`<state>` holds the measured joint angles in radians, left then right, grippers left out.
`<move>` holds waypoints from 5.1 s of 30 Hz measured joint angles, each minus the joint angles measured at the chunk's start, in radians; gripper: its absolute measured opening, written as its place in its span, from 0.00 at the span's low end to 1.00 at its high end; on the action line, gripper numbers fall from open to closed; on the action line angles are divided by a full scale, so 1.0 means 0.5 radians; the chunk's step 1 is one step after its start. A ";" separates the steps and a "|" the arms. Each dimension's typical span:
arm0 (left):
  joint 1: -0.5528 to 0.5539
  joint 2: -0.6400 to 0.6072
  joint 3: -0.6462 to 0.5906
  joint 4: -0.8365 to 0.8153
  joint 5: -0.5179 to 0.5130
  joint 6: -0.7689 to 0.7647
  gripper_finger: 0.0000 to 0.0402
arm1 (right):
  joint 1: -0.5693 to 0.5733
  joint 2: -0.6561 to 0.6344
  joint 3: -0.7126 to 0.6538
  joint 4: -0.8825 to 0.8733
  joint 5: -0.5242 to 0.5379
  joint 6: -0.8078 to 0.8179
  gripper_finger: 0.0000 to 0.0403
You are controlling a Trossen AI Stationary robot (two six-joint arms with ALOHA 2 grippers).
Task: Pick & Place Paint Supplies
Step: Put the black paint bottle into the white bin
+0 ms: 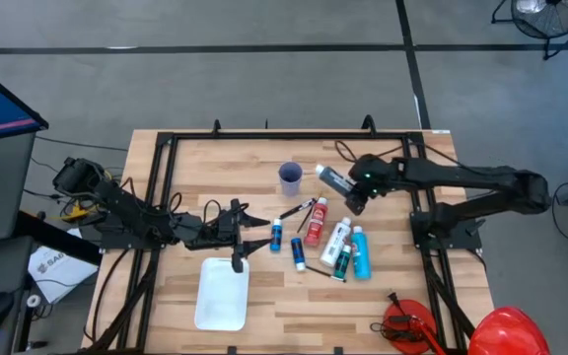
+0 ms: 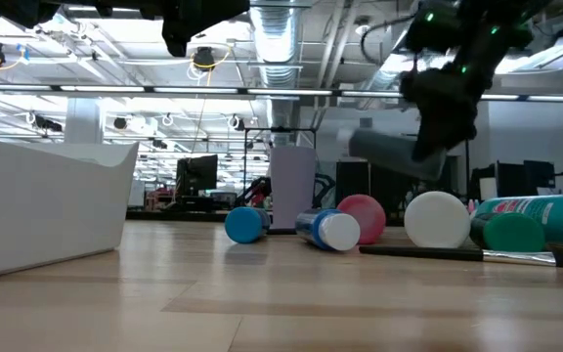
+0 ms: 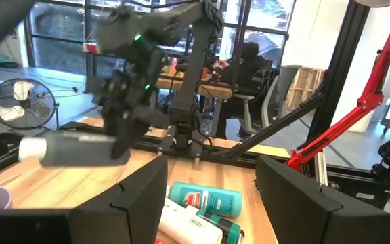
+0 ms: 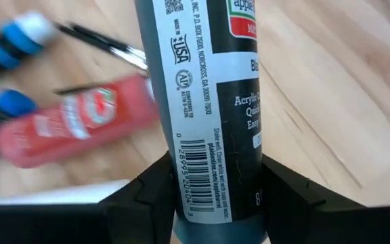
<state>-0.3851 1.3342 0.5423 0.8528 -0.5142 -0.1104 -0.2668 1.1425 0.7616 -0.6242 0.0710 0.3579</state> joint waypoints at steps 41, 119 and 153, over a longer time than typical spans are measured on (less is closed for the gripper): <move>0.000 -0.009 0.002 -0.115 0.405 0.139 0.54 | 1.022 0.446 0.005 1.669 -0.039 0.053 0.42; 0.074 -0.001 0.000 -0.250 0.335 -0.069 0.69 | 0.998 1.127 0.388 2.030 0.071 -0.056 0.43; -0.088 -0.267 0.164 -1.230 0.059 -0.489 0.46 | 1.048 1.119 0.389 1.832 0.007 -0.046 0.62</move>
<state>-0.4290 1.2009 0.6244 0.2379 -0.4848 -0.3547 0.2569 1.7022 0.9562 0.2918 0.0746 0.3346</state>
